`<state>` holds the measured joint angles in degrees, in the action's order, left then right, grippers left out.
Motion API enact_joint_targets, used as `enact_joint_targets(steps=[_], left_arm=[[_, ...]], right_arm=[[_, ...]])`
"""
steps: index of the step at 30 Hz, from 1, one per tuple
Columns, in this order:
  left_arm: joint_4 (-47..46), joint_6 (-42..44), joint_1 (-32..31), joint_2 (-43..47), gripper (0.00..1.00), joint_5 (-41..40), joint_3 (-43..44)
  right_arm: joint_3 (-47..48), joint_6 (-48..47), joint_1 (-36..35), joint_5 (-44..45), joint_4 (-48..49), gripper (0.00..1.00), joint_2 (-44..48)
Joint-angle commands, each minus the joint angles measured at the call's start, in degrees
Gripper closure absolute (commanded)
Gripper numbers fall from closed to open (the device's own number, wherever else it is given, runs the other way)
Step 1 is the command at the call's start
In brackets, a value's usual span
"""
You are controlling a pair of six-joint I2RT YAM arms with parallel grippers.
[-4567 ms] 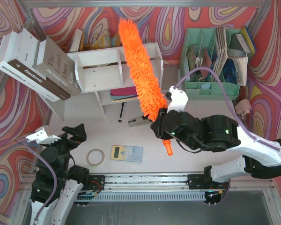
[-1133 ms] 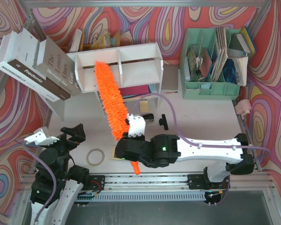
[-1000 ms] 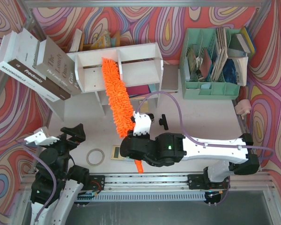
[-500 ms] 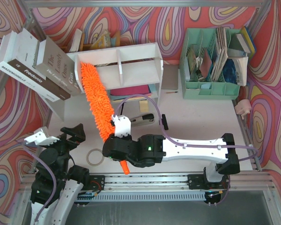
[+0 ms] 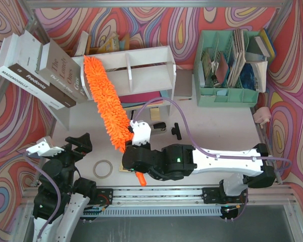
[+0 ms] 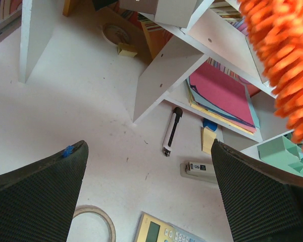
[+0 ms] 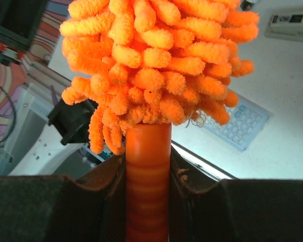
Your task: Dust the bookshelf with a duster
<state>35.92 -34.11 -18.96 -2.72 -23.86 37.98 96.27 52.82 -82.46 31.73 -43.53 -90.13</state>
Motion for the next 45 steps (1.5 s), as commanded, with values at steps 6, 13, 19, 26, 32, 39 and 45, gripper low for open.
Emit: enact_joint_targets(steps=[6, 13, 19, 26, 32, 39, 45], left_arm=[[0.1, 0.0, 0.3, -0.2, 0.02, -0.2, -0.7], [0.2, 0.0, 0.3, 0.1, 0.02, -0.3, -0.7], [0.1, -0.1, 0.3, 0.1, 0.02, -0.2, -0.7], [0.1, -0.1, 0.3, 0.1, 0.02, -0.2, -0.7], [0.1, -0.1, 0.3, 0.0, 0.02, 0.0, -0.7], [0.2, 0.0, 0.3, 0.2, 0.02, -0.2, -0.7], [0.2, 0.0, 0.3, 0.2, 0.02, -0.2, -0.6]], right_arm=[[-6.6, 10.8, -0.2, 4.4, -6.4, 1.0, 3.6], [-6.7, 17.4, -0.2, 10.5, -10.2, 1.0, 8.5], [-4.8, 15.1, -0.2, 12.7, -8.2, 1.0, 8.8], [-9.1, 17.4, -0.2, 8.7, -7.6, 1.0, 6.8], [-9.5, 16.0, -0.2, 5.3, -6.2, 1.0, 4.6], [0.5, 8.1, -0.2, 12.9, -6.4, 1.0, 5.3], [-0.1, 5.7, -0.2, 14.8, -4.9, 1.0, 8.5]])
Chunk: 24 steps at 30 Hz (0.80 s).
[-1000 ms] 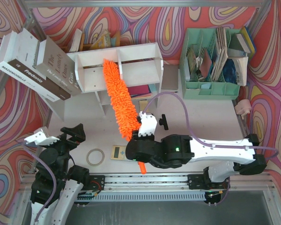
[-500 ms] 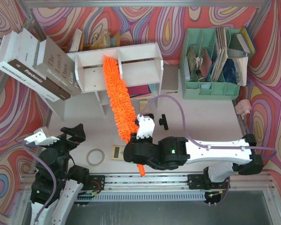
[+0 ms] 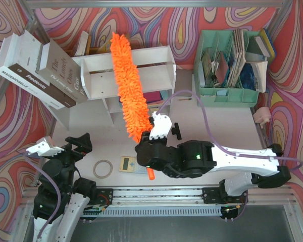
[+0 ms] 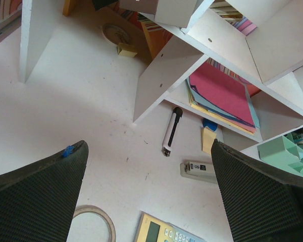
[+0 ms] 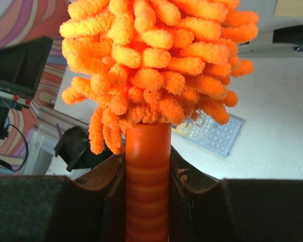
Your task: Dust the bookshelf with a duster
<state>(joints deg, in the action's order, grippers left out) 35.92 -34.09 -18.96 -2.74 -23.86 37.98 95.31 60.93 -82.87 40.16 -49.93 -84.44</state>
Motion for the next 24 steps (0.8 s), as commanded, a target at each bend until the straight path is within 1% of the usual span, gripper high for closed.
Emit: enact_joint_targets(steps=[1, 6, 11, 15, 21, 24], left_arm=[[0.2, 0.0, 0.3, 0.2, 0.02, -0.3, -0.6], [0.1, 0.0, 0.4, 0.0, 0.02, -0.2, -0.8], [0.1, 0.0, 0.3, -0.4, 0.02, 0.0, -0.6], [0.1, 0.0, 0.4, -0.2, 0.02, -0.1, -0.6], [0.2, 0.0, 0.4, 0.0, 0.02, -0.2, -0.6], [0.2, 0.0, 0.4, 0.3, 0.02, -0.5, -0.7]], right_arm=[[-0.1, -2.0, 0.2, 5.7, 1.5, 1.0, 2.7], [-5.2, -3.0, 0.2, -1.9, 4.3, 1.0, -0.1], [-7.7, -3.9, 0.2, -9.3, 8.2, 1.0, -3.6], [-7.5, -3.3, 0.3, -8.7, 7.1, 1.0, -4.7], [-1.0, -8.5, 0.3, -5.5, 8.0, 1.0, -3.2], [0.0, -10.0, 0.3, -3.7, 9.3, 1.0, -2.1]])
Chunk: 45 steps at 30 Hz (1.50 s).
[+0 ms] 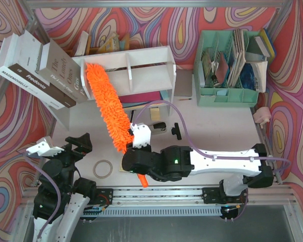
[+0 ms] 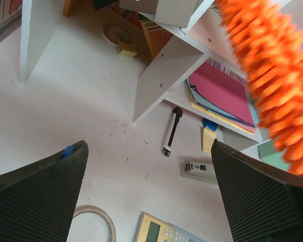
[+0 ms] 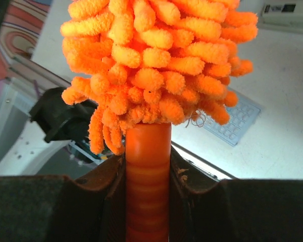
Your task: Dust the bookshelf with a duster
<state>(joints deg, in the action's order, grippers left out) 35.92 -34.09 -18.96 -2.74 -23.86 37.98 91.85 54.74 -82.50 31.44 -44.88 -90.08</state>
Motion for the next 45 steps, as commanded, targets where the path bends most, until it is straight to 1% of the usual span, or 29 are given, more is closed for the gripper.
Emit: enact_joint_targets(steps=[1, 5, 10, 14, 16, 19, 23, 28, 39, 41, 45], left_arm=[[0.1, 0.0, 0.4, 0.4, 0.02, -0.5, -0.7], [0.1, 0.0, 0.4, -0.1, 0.02, -0.2, -0.6], [0.1, 0.0, 0.3, 0.0, 0.01, -0.2, -0.7], [0.1, 0.0, 0.3, -0.1, 0.02, -0.1, -0.7], [0.1, 0.0, 0.3, -0.1, 0.02, -0.1, -0.7], [0.1, 0.0, 0.3, -0.1, 0.02, -0.1, -0.7], [0.1, 0.0, 0.3, 0.0, 0.02, -0.1, -0.7], [0.2, 0.0, 0.3, 0.0, 0.02, -0.4, -0.7], [0.1, 0.0, 0.3, -0.2, 0.02, -0.2, -0.7], [0.1, 0.0, 0.3, -0.3, 0.02, -0.1, -0.6], [0.1, 0.0, 0.3, 0.1, 0.02, -0.1, -0.7]], right_arm=[[2.9, -4.3, -0.1, 5.3, 5.0, 1.0, 4.1], [-0.9, -2.8, -0.1, 5.0, 6.0, 1.0, 4.8], [-4.4, 0.9, 0.0, 1.3, 4.0, 1.0, 2.3], [-6.8, 1.9, 0.0, -1.1, 5.4, 1.0, 1.2], [-6.0, 1.4, 0.0, -1.1, 5.0, 1.0, 0.7], [-2.3, -0.2, -0.1, 2.0, 2.9, 1.0, 1.0], [1.2, -3.2, 0.0, 6.0, 3.8, 1.0, 4.1], [-0.8, -4.7, -0.1, 6.1, 7.7, 1.0, 7.5], [-9.3, 1.9, 0.0, -0.5, 6.1, 1.0, 3.7], [-9.0, 2.1, 0.0, -0.7, 5.5, 1.0, 3.1], [-4.0, -0.5, 0.0, 2.7, 3.9, 1.0, 3.7]])
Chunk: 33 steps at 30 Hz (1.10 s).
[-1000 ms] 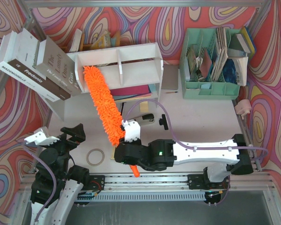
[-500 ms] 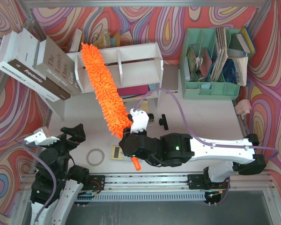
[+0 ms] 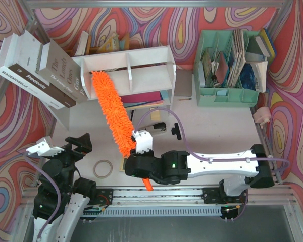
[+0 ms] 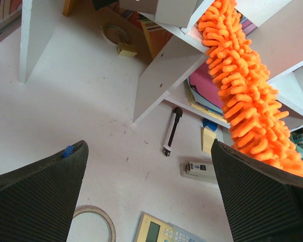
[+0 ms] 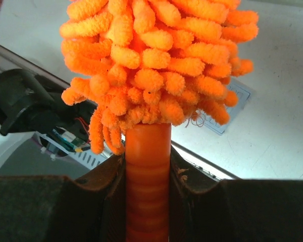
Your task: Dust the bookshelf with a duster
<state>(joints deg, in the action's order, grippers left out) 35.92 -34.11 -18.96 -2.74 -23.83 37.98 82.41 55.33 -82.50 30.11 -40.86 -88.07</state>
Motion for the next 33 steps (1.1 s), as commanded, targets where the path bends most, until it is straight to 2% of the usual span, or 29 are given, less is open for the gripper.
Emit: enact_joint_targets(steps=[1, 8, 15, 19, 28, 33], left_arm=[[0.1, 0.0, 0.3, 0.1, 0.02, -0.2, -0.7], [0.2, 0.1, 0.3, 0.0, 0.02, -0.3, -0.6], [0.1, 0.0, 0.3, 0.0, 0.02, -0.4, -0.7], [0.1, 0.0, 0.3, -0.4, 0.02, -0.1, -0.6], [0.2, 0.0, 0.3, 0.1, 0.02, -0.4, -0.7], [0.1, 0.1, 0.3, -0.2, 0.02, -0.3, -0.6]], right_arm=[[6.7, -2.2, 0.0, 4.7, 0.1, 1.0, 2.4], [5.4, -5.4, 0.0, 5.3, 4.2, 1.0, 6.6], [2.6, -2.6, 0.0, 0.4, 3.1, 1.0, 2.3], [0.1, -0.2, 0.0, 0.7, 1.0, 1.0, 2.7], [-4.2, -3.6, -0.1, 4.2, -7.2, 1.0, 12.8], [-9.5, -6.0, -0.2, -1.7, -8.8, 1.0, 16.7]])
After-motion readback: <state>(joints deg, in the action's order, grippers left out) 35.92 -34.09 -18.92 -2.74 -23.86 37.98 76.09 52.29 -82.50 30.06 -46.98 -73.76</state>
